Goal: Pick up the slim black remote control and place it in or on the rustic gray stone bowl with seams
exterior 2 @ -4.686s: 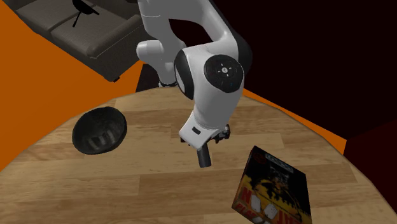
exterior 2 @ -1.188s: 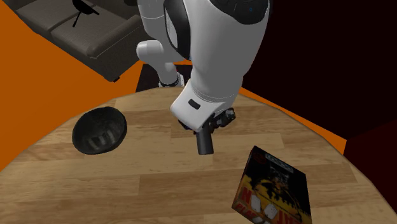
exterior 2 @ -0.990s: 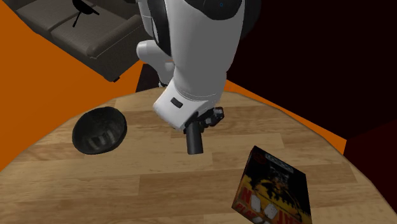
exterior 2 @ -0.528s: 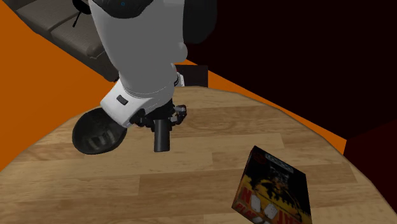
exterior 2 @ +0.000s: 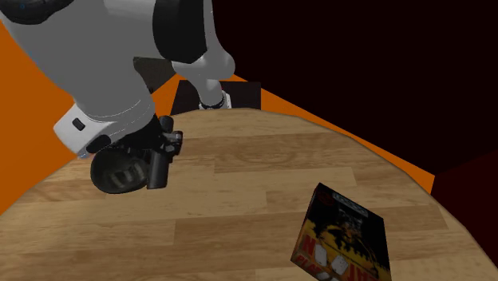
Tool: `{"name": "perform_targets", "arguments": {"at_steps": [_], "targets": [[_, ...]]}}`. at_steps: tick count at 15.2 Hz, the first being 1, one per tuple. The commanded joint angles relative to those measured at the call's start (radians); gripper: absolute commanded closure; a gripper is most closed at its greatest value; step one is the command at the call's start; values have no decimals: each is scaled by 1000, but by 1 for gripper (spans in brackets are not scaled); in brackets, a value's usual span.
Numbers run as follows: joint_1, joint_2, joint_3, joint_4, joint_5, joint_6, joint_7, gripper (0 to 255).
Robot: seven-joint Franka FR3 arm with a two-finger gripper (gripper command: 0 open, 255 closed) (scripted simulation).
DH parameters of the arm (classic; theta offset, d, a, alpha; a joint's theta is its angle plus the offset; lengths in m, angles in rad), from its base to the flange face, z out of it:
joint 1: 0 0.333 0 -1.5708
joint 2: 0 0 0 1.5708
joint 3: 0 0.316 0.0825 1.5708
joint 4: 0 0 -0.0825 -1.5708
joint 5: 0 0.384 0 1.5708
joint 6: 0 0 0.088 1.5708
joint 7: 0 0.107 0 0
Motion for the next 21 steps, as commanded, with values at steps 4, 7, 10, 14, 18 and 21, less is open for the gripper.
{"name": "perform_targets", "arguments": {"at_steps": [4, 7, 10, 14, 18, 21], "targets": [[-49, -3, -83, -15, -16, 22, -130, 255], [-77, 12, -129, -4, -25, 31, -202, 255], [-92, 19, -154, -27, -29, 63, -240, 255], [-93, 10, -155, -91, -30, 118, -236, 255], [-93, 4, -156, -150, -31, 171, -233, 255], [-93, 3, -156, -170, -32, 190, -231, 255]]}}
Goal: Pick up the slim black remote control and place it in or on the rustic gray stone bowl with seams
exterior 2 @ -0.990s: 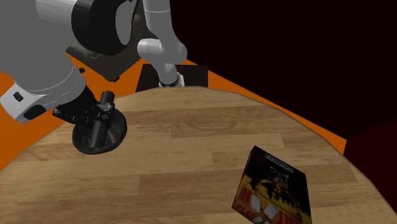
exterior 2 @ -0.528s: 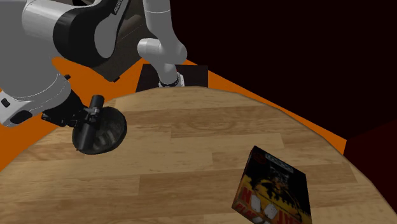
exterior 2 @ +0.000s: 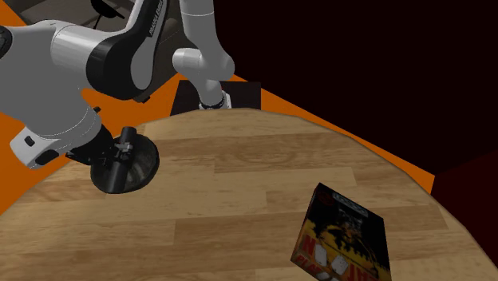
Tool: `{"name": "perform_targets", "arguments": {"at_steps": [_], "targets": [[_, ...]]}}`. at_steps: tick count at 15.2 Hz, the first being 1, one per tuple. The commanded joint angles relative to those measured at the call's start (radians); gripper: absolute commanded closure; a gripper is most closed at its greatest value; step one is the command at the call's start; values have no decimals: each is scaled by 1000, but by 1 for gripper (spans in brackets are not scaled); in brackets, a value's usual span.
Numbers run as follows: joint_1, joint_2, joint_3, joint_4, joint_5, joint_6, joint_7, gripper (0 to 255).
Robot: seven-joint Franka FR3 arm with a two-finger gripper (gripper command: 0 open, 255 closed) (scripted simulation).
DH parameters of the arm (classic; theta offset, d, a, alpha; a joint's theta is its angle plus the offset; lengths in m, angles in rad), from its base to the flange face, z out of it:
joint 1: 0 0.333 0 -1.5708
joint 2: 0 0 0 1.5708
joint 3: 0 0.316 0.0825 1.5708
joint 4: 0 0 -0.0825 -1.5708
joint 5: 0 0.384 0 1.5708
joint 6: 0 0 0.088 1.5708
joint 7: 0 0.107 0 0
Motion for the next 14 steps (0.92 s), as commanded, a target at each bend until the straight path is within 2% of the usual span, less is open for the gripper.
{"name": "perform_targets", "arguments": {"at_steps": [1, 6, 7, 12, 14], "targets": [[0, 0, 0, -4, 0, 4, 1, 255], [0, 0, 0, -4, 0, 4, 1, 255], [0, 0, 0, -4, 0, 4, 1, 0], [0, 0, 0, -4, 0, 4, 1, 0], [2, 3, 3, 66, 2, -63, 0, 0]]}}
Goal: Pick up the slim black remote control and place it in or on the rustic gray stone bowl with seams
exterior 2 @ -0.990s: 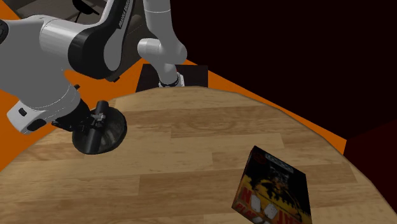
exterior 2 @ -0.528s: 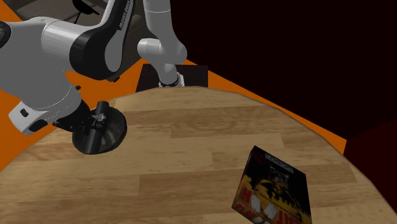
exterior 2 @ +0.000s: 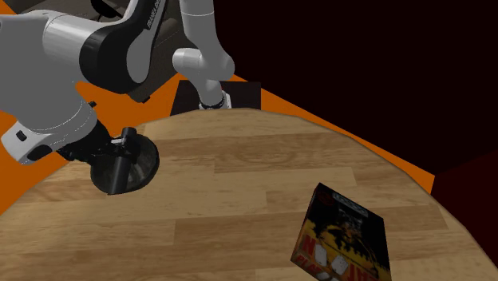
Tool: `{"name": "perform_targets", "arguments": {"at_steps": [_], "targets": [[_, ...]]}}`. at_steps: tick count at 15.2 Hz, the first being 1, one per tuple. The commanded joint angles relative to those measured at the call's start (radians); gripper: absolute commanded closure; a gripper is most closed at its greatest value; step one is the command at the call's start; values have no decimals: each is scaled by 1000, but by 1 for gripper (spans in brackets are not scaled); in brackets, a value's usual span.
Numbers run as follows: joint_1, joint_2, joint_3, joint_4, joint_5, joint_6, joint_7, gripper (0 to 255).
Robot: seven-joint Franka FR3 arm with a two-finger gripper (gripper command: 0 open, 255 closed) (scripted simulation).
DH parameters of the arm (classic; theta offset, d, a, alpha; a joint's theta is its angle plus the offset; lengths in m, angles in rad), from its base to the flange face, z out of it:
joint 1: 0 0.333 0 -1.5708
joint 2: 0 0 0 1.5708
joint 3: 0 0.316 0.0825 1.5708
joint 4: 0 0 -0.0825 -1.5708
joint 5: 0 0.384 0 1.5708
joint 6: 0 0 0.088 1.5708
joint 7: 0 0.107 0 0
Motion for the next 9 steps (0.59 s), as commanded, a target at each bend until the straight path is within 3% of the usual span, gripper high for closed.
{"name": "perform_targets", "arguments": {"at_steps": [1, 9], "targets": [[2, 7, 4, 66, 2, -60, 1, 0], [3, 11, 5, 97, 2, -87, 1, 0]]}}
